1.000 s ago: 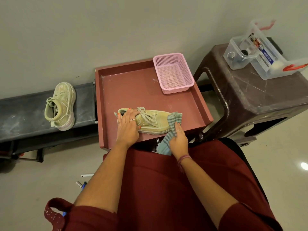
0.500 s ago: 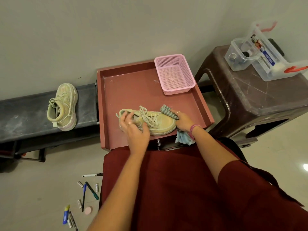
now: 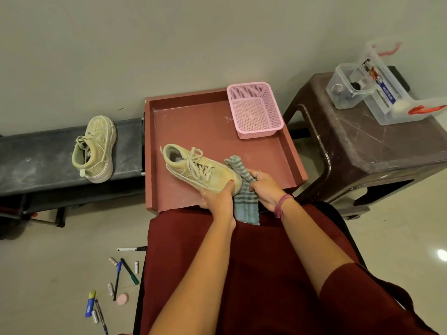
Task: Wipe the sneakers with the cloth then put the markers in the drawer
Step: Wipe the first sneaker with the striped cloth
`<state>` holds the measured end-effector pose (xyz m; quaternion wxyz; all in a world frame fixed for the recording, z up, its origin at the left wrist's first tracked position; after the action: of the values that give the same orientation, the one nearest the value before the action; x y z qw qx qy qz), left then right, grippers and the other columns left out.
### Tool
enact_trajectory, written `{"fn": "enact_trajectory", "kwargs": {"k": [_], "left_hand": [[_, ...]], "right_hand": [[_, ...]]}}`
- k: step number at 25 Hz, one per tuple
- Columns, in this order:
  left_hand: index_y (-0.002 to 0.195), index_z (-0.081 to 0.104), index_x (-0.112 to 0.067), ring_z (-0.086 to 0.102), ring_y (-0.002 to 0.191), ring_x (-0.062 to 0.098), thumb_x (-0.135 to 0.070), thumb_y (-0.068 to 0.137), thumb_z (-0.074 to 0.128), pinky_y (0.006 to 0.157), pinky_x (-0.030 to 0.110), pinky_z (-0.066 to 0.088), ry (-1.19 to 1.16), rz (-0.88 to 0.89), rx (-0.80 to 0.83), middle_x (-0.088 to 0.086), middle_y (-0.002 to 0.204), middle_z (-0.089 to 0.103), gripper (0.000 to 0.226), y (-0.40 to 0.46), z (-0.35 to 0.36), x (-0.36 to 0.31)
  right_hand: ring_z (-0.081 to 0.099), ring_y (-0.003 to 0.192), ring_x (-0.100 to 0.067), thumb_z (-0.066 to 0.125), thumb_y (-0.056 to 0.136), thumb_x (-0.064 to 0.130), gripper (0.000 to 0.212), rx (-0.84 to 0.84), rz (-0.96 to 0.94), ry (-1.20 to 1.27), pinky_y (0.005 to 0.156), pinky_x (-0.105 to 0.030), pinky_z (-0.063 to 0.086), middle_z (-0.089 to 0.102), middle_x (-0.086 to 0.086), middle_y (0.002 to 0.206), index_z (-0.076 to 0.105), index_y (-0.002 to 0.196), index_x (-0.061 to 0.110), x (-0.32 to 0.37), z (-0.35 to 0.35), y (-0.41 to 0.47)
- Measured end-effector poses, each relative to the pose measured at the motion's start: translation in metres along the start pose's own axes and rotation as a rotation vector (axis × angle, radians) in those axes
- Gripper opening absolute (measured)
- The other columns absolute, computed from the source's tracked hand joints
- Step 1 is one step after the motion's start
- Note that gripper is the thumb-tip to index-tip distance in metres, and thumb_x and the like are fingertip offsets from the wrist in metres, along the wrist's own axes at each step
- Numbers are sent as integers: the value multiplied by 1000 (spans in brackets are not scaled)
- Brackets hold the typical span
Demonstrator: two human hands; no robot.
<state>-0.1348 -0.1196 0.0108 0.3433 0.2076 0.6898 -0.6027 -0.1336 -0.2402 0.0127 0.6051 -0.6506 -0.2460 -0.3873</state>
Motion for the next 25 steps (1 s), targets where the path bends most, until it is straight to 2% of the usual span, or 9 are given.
{"fn": "enact_trajectory", "kwargs": {"k": [4,8,10,12,14,15,17,22,25], "left_hand": [[145,28,-20,48,109,17,-30,61,89,92,30,49,-82,97,-68,3,125,29,105,1,-16,-14],[140,37,-22,58,107,17,-42,49,90,77,26,52,-75,75,1,1,129,45,107,1,-32,-17],[130,50,-20,65,101,18,-47,44,89,81,33,56,-74,69,65,0,121,61,99,2,-39,-21],[117,63,-16,70,94,20,-39,51,87,86,40,57,-83,82,188,3,107,72,74,-4,-40,-23],[110,68,-12,71,93,21,-30,58,83,89,40,56,-90,76,301,6,100,74,57,-17,-42,-19],[109,68,-12,71,94,21,-31,55,83,90,39,56,-71,75,326,5,99,74,59,-19,-45,-17],[108,68,-13,70,95,19,-35,51,83,88,35,56,-9,83,335,4,101,74,62,-20,-52,-15],[106,69,-3,69,96,19,-29,79,77,90,32,53,-55,101,361,10,101,74,38,-27,-72,-29],[102,71,-8,68,101,21,-51,54,88,95,36,51,-8,157,390,13,104,73,67,-33,-84,-29]], "right_hand": [[66,97,-18,30,78,-22,68,75,-65,181,79,-28,55,67,-10,115,56,128,15,5,21,-26],[64,106,-25,35,82,-18,60,78,-158,70,88,-34,54,68,-9,115,58,127,14,14,27,-42],[56,120,-22,36,81,-18,61,23,-303,-146,102,-30,45,62,-5,126,57,129,12,22,29,-51],[41,132,-13,37,79,-21,66,-58,-519,-576,110,-14,25,49,-4,140,49,136,10,31,36,-56],[28,140,-14,41,81,-18,71,-46,-648,-933,113,-14,14,36,-2,150,37,144,15,32,41,-56],[24,142,-14,43,83,-16,73,0,-644,-1001,114,-17,13,30,-1,153,32,146,18,30,39,-53],[20,144,-14,41,85,-15,73,89,-569,-953,113,-15,11,24,-1,156,27,148,20,30,33,-52],[11,146,-16,31,82,-20,75,113,-586,-873,116,-18,8,17,-3,157,24,149,14,35,52,-68],[8,147,-14,30,79,-21,78,111,-636,-839,120,-28,10,22,1,156,29,147,15,38,67,-78]]}}
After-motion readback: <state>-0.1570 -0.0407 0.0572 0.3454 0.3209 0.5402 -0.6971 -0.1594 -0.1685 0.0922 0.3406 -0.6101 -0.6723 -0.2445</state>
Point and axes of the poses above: each hand's wrist, its own y-axis towards the middle knuckle, its own z-axis out of the palm, x = y × z, the point moved 3 cm from there along y, towards the middle knuckle
